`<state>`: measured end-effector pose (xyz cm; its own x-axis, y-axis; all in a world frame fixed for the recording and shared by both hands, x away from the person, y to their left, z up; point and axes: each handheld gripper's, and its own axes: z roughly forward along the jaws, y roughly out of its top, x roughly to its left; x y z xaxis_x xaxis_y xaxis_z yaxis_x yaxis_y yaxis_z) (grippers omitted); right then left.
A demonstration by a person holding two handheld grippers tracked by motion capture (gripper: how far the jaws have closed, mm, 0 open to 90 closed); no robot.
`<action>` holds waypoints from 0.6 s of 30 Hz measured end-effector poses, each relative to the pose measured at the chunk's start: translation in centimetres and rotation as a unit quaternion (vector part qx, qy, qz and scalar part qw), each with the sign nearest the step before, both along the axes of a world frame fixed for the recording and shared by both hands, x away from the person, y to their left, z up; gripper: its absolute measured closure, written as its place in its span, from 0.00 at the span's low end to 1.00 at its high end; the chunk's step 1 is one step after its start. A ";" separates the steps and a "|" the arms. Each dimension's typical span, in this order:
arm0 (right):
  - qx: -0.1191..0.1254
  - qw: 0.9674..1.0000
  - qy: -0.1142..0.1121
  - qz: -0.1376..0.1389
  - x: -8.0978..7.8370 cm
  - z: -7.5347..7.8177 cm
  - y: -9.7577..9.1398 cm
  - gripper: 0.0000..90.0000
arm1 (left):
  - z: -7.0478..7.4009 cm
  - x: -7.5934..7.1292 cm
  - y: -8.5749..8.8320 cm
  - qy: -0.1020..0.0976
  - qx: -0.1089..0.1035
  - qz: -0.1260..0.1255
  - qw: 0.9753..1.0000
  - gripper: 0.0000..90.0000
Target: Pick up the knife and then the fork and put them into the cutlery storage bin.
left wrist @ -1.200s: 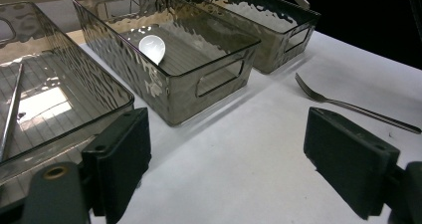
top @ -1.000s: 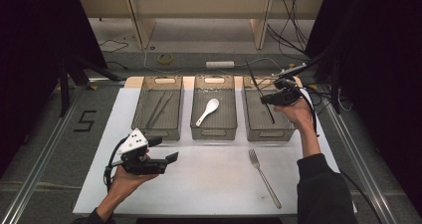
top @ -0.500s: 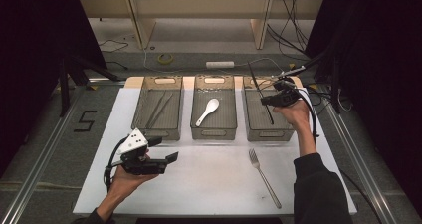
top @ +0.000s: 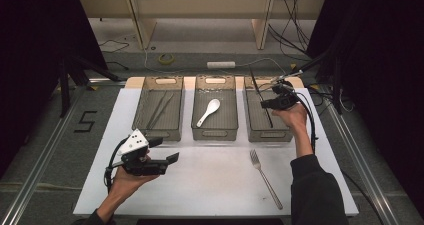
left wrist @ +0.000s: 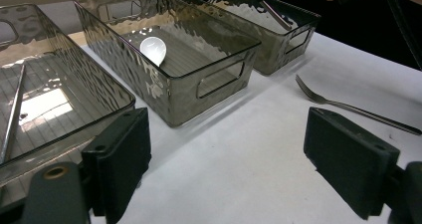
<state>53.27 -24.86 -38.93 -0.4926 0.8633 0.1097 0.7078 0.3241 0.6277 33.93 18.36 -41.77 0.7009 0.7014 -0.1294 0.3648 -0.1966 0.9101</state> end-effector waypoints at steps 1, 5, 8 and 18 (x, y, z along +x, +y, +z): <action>0.000 1.000 0.001 -0.002 0.0 -0.2 0.0 0.90 | 0.0 0.0 0.0 0.000 0.000 0.000 1.000 0.20; -0.003 1.000 0.009 -0.008 0.0 -0.8 -0.2 0.90 | 0.0 0.0 0.0 0.000 0.000 0.000 1.000 0.20; -0.004 1.000 0.017 -0.011 0.0 -1.2 -0.2 0.90 | 0.0 0.0 0.0 0.000 0.000 0.000 1.000 0.20; -0.018 0.999 0.039 -0.019 0.2 -2.3 -0.1 0.90 | 0.0 0.0 0.0 0.000 0.000 0.000 1.000 0.20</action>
<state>53.47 -24.93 -41.23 -0.4503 0.8854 0.1152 0.7660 0.3168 0.5594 33.95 18.35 -41.78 0.7013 0.7009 -0.1299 0.3653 -0.1968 0.9099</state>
